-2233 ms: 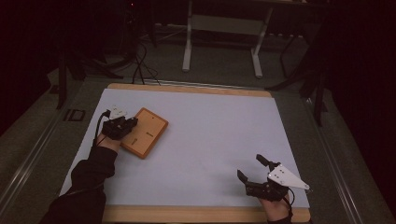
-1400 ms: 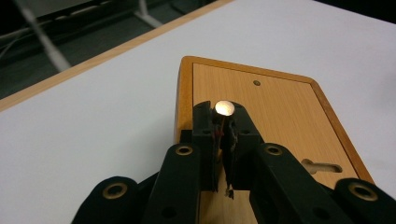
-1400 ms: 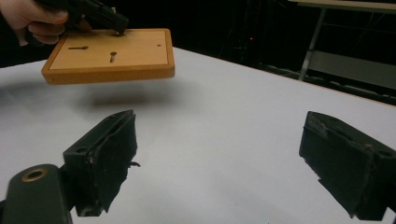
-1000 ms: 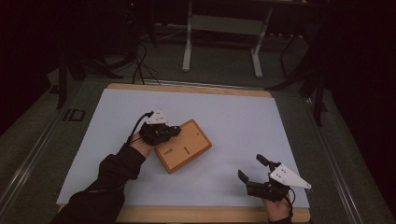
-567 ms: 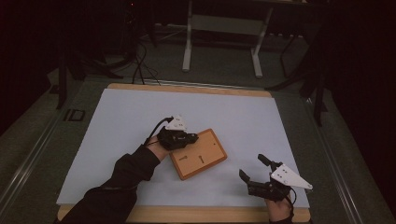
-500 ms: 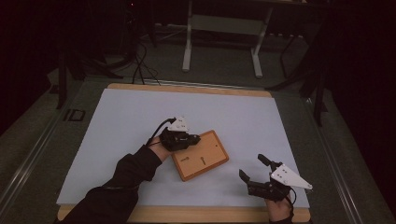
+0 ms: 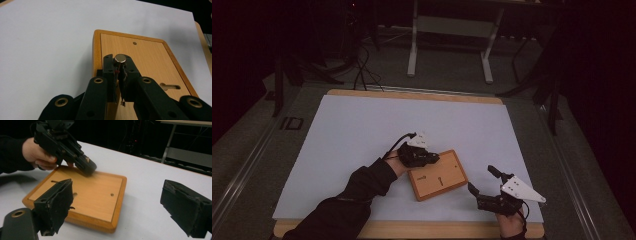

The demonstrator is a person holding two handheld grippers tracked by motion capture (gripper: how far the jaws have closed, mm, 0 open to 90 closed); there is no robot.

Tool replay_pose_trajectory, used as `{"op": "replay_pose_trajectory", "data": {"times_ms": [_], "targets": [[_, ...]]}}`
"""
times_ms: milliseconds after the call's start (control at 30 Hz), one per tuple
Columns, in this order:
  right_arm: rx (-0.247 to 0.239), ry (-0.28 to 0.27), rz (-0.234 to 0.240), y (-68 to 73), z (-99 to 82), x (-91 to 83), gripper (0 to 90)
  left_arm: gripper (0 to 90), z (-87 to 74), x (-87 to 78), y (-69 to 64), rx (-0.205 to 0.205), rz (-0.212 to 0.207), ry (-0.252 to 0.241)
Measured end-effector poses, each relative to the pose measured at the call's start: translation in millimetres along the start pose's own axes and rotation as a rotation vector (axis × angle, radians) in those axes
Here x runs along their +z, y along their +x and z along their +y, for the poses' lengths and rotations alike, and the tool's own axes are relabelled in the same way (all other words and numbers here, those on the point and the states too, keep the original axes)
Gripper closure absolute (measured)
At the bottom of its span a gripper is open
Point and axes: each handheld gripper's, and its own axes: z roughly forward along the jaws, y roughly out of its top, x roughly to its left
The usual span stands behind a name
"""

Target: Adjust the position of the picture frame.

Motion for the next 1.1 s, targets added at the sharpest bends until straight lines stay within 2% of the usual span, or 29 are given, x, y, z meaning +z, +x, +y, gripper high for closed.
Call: {"op": "replay_pose_trajectory", "data": {"times_ms": [167, 333, 367, 467, 733, 933, 1100], "targets": [[0.003, 0.001, 0.002, -0.6, -0.5, 0.3, 10.6, 84.6, -4.4, 13.9, 0.1, -0.007, -0.022, 0.016], [0.002, 0.002, 0.007, -0.2, -0.4, 0.3, 10.6, 84.6, -5.7, 19.7, 2.5, -0.006, -0.033, 0.029], [0.002, 0.004, 0.008, -0.3, -0.6, 0.6, 10.6, 84.6, -6.5, 23.4, 8.3, -0.009, -0.050, 0.037], [0.004, 0.005, 0.009, -0.5, -0.9, 0.9, 10.6, 84.6, -5.7, 25.2, 14.5, -0.013, -0.060, 0.039], [0.004, 0.011, 0.014, -0.6, -1.3, 1.5, 10.6, 84.9, -8.1, 34.0, 27.6, -0.034, -0.033, 0.043], [0.003, 0.014, 0.015, -0.1, -1.6, 2.2, 10.6, 84.9, -10.6, 36.5, 27.9, -0.022, -0.024, 0.050], [0.001, 0.015, 0.018, 0.4, -1.3, 2.6, 10.6, 84.5, -10.8, 36.0, 28.4, -0.034, -0.031, 0.051]]}}
